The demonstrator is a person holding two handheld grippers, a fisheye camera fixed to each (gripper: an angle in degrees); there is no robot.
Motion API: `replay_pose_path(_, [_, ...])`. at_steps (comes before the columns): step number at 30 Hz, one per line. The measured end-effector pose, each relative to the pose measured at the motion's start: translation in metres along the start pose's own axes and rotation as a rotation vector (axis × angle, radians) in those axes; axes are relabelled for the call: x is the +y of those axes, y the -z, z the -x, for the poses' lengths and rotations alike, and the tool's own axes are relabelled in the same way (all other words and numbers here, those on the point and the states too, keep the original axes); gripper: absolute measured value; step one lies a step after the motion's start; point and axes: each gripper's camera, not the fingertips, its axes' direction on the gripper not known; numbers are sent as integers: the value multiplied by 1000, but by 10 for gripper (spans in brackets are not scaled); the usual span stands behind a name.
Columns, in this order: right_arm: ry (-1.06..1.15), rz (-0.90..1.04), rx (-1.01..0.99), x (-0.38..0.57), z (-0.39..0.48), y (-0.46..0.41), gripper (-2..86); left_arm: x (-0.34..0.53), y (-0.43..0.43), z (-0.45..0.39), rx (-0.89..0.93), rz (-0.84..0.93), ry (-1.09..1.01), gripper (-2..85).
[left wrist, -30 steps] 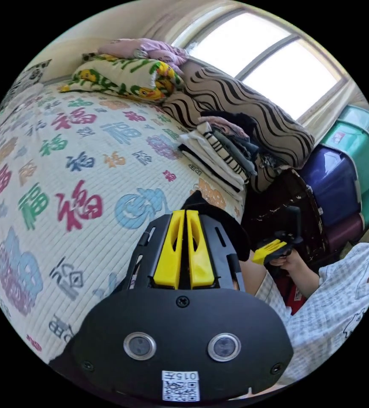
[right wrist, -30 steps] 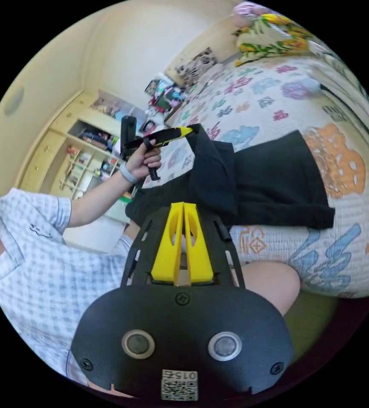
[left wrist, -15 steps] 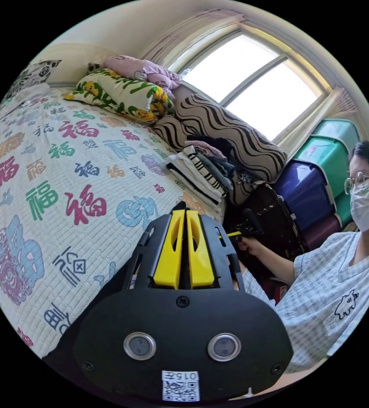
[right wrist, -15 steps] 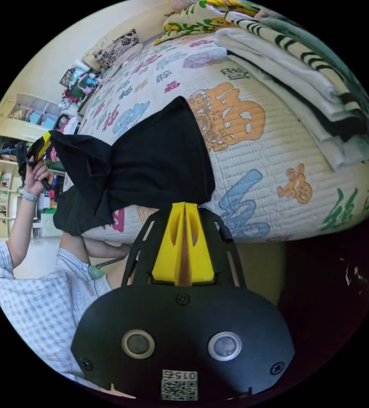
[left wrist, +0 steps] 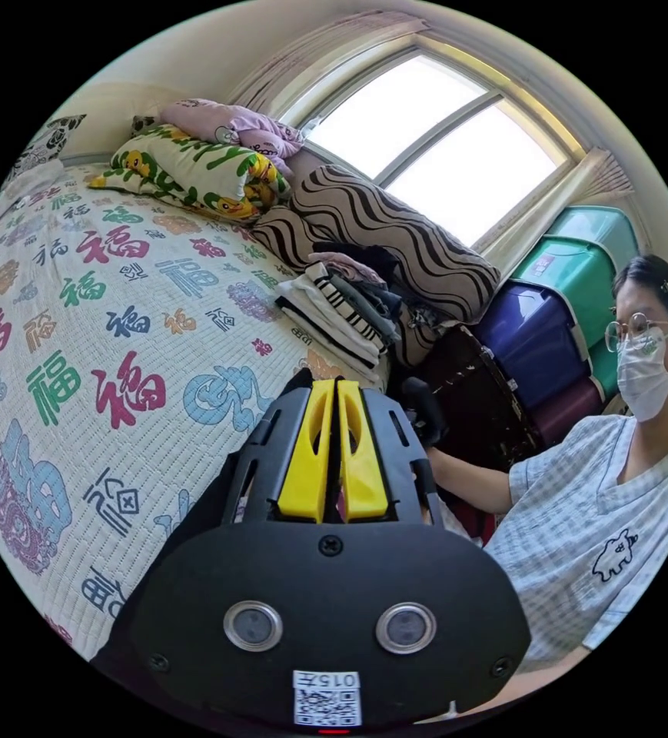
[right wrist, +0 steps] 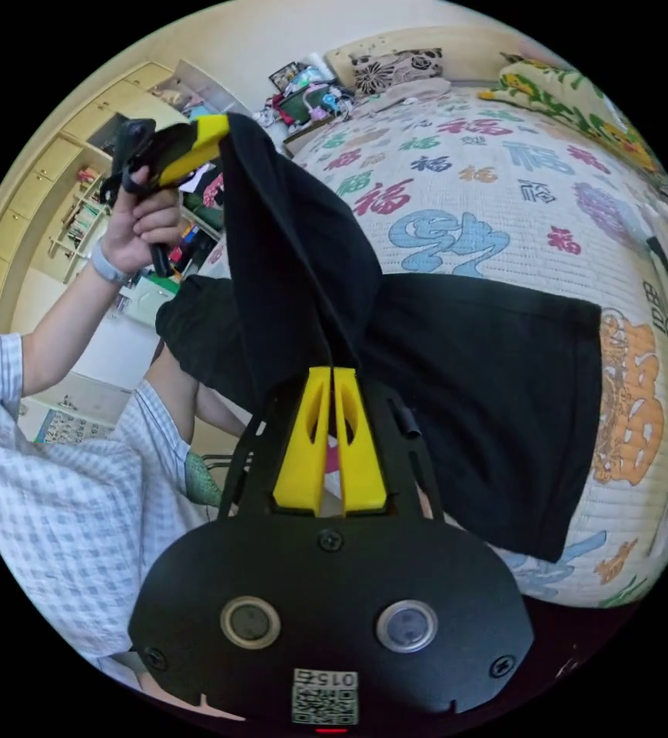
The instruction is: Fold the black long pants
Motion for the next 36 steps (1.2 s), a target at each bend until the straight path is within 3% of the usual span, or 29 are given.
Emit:
replay_pose_path(7, [-309, -204, 5, 68, -53, 98, -10, -71, -106, -16, -23, 104, -42, -7])
replay_pose_path(16, [-546, -133, 60, 104, -118, 92, -6, -117, -311, -20, -210, 411, -31, -3])
replay_pose_path(20, [-616, -183, 88, 118, -128, 91, 22, -118, -332, -17, -236, 447, -9, 16])
replay_pose_path(23, [-682, -234, 139, 131, -129, 100, 43, -127, -335, -17, -133, 493, -10, 71])
replay_pose_path(27, [-690, -281, 58, 136, -130, 102, 75, -155, -315, -31, -29, 439, -52, 103])
replay_pose_path(36, [-682, -248, 4, 105, -123, 83, 91, -128, -351, -29, -266, 673, -168, 115])
